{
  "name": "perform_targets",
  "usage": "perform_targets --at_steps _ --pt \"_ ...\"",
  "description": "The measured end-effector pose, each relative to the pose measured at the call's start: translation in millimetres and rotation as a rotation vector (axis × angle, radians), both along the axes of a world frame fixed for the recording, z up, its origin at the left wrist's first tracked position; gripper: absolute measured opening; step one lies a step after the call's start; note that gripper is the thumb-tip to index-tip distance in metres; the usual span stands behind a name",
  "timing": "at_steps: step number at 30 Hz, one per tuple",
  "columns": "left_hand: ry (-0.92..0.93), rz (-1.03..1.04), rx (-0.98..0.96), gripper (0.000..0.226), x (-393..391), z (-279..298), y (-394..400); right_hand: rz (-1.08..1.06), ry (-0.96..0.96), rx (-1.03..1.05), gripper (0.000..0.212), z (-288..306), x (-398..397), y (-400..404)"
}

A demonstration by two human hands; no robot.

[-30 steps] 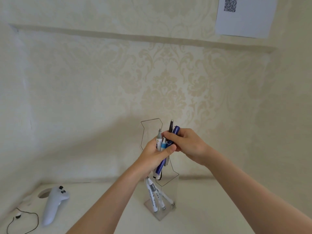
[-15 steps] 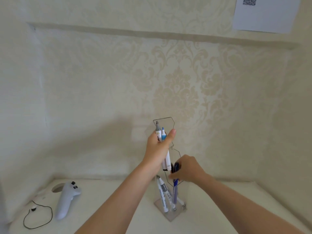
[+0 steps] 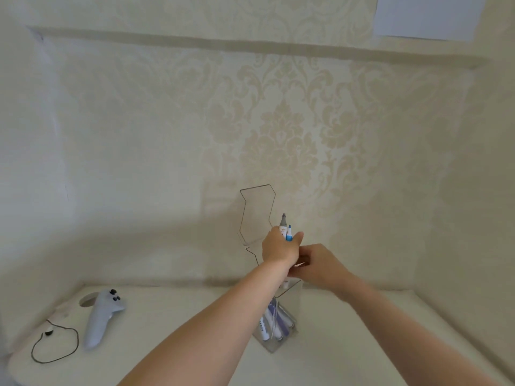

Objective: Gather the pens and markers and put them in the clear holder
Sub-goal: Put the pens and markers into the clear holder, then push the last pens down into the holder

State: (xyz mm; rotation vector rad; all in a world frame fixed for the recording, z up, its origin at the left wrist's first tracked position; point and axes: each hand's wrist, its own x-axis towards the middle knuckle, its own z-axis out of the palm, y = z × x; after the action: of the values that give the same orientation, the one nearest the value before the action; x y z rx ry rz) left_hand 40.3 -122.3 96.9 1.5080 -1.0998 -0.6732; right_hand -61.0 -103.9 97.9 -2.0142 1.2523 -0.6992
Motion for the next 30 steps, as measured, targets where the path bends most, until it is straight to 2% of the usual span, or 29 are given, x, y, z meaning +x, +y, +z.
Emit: perform_targets --at_steps 2,4,6,8,13,17,19,20,22,23,24,25,27,28,30 --pt "0.084 0.041 0.11 0.034 1 -11 -3 -0.1 0.053 -0.086 0.013 -14 7 0" --pt "0.145 0.089 0.187 0.03 3 -18 -3 -0.135 0.12 -0.098 0.003 -21 15 -2" --pt "0.17 0.1 0.235 0.027 5 -21 -3 -0.163 0.215 -0.098 0.004 -23 21 -4" --pt "0.228 0.073 0.269 0.033 7 -22 -5 -0.182 0.271 -0.087 0.016 -23 25 -6" --pt "0.228 0.026 0.37 0.053 3 -10 3 -0.173 0.252 0.009 0.021 -23 24 -11" --pt "0.162 -0.037 0.309 0.049 7 12 35 -0.118 0.136 0.084 0.015 -26 17 -12" --pt "0.161 -0.151 0.172 0.056 19 19 58 -0.146 -0.023 0.102 0.011 -27 10 -12" --pt "0.141 -0.186 0.035 0.054 28 23 71 -0.177 -0.14 0.106 0.011 -27 4 -14" --pt "0.04 -0.049 -0.327 0.038 52 33 89 -0.263 -0.365 0.119 0.006 -25 -6 -17" --pt "-0.001 0.091 -0.458 0.032 66 37 90 -0.297 -0.451 0.147 0.004 -24 -11 -18" --pt "-0.017 0.21 -0.499 0.035 79 42 88 -0.312 -0.522 0.197 0.007 -25 -14 -20" --pt "0.008 0.26 -0.428 0.049 89 47 82 -0.311 -0.573 0.263 0.012 -26 -15 -19" --pt "0.239 0.121 -0.09 0.077 100 57 67 -0.297 -0.625 0.373 0.018 -29 -13 -17" --pt "0.378 0.022 0.011 0.083 100 62 60 -0.294 -0.65 0.404 0.021 -31 -11 -17" --pt "0.512 -0.068 0.044 0.08 98 70 47 -0.305 -0.689 0.434 0.024 -34 -9 -17"
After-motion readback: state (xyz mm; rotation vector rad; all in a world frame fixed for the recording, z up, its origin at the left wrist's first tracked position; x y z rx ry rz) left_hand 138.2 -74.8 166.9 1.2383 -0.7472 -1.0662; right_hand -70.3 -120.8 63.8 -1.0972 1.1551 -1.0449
